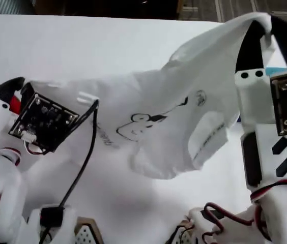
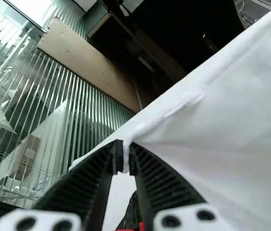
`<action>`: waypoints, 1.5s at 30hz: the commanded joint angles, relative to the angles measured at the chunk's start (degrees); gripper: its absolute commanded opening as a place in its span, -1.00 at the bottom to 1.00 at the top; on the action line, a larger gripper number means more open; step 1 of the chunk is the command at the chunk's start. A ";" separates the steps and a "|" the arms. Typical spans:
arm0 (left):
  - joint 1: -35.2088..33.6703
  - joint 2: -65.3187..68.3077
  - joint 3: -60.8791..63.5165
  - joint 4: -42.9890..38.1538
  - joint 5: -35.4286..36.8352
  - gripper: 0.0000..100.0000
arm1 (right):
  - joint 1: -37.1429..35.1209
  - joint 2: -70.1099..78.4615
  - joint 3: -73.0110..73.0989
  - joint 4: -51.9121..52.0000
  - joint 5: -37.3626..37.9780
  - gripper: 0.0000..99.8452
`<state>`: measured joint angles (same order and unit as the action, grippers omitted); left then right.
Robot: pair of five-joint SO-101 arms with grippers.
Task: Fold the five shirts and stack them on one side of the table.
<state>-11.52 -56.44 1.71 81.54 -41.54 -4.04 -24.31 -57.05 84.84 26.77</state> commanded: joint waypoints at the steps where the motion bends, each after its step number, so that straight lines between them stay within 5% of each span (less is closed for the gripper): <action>1: -1.41 -0.26 -2.15 -3.69 0.62 -0.95 | -0.31 -1.19 -1.49 -4.35 2.11 -0.96; 14: -4.48 -0.26 -6.64 -8.97 6.77 -0.95 | -0.40 -12.18 -0.88 -7.52 4.13 -0.96; 37: -4.66 -0.35 -9.27 10.29 16.09 -0.95 | -0.84 -13.41 -1.41 2.42 0.18 -0.96; 45: -4.66 -0.35 -20.18 14.68 16.00 -0.95 | -0.84 -17.01 -0.97 2.33 -0.53 -0.96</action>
<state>-15.65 -56.53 -14.37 95.34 -26.15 -4.66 -40.48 -57.76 87.03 26.86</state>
